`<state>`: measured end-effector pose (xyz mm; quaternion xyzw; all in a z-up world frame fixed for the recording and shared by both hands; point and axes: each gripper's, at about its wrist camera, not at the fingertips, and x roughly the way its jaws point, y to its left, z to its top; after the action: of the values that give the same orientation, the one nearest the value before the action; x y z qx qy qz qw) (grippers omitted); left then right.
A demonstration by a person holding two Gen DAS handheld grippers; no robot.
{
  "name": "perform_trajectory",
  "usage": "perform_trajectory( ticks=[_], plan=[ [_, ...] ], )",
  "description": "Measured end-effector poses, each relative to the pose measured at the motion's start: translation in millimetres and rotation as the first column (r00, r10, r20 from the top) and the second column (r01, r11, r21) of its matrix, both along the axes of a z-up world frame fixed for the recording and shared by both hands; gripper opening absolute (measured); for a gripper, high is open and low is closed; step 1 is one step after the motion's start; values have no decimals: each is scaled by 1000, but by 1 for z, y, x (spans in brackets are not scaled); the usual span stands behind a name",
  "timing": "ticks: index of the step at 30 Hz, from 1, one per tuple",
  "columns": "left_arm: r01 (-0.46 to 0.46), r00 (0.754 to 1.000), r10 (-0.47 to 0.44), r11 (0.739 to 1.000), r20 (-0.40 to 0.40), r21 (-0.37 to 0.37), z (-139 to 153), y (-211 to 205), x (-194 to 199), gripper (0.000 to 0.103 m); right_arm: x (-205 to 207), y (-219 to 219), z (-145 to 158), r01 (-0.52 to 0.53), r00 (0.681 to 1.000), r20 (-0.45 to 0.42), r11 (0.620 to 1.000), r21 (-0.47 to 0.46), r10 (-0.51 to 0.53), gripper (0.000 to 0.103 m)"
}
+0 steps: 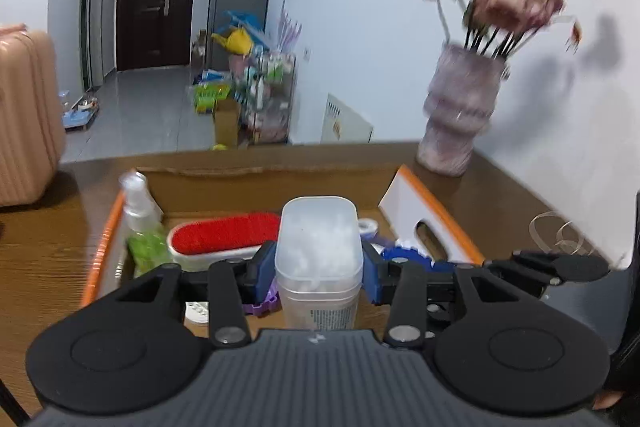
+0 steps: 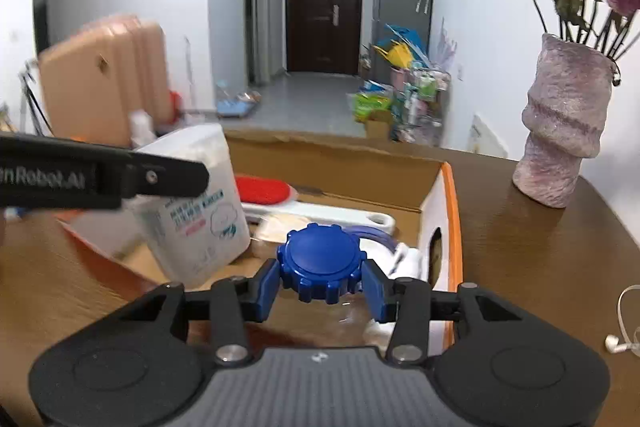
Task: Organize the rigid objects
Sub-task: 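Carry the container and blue cap into the red box with both grippers and release, then withdraw both grippers from the box back over the table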
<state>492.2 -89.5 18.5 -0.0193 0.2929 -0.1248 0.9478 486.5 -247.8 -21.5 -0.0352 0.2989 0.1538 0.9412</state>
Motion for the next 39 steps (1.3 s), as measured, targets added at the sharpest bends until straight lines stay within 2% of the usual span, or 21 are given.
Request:
perform_trajectory(
  ticks=[3, 8, 10, 14, 17, 20, 24, 27, 31, 34, 39],
  plan=[
    [13, 999, -13, 1000, -34, -5, -17, -8, 11, 44, 16, 8, -16, 1, 999, -35, 999, -47, -3, 44],
    [28, 999, -27, 1000, -43, 13, -30, -13, 12, 45, 17, 8, -21, -1, 999, -44, 1000, -23, 0, 46],
    [32, 999, -31, 999, -28, 20, -26, -13, 8, 50, 17, 1, -15, 19, 999, -31, 1000, -13, -19, 47],
    [20, 999, -20, 1000, 27, 12, 2, -2, -12, 57, -4, -15, 12, 59, 998, 23, 998, 0, -59, 53],
    [10, 996, -11, 1000, 87, 10, 26, 12, -44, 63, -27, -25, 35, 84, 994, 72, 996, 12, -85, 59],
    [-7, 989, 3, 1000, 150, 21, 48, 28, -85, 68, -57, -31, 56, 90, 989, 118, 996, 19, -91, 61],
    [-35, 979, 26, 998, 203, 45, 62, 50, -143, 72, -102, -34, 75, 85, 983, 160, 996, 38, -90, 68],
    [-81, 971, 65, 995, 229, 62, 57, 64, -191, 74, -140, -33, 80, 77, 978, 190, 995, 60, -87, 72],
    [-148, 959, 123, 986, 255, 78, 46, 78, -248, 77, -187, -23, 69, 55, 976, 204, 993, 103, -75, 73],
    [-182, 952, 154, 980, 263, 86, 34, 90, -288, 80, -221, -7, 59, 41, 972, 225, 995, 92, -61, 78],
    [-204, 955, 178, 975, 236, 91, 12, 101, -327, 83, -265, 10, 40, 43, 974, 219, 996, 80, -60, 79]
  ],
)
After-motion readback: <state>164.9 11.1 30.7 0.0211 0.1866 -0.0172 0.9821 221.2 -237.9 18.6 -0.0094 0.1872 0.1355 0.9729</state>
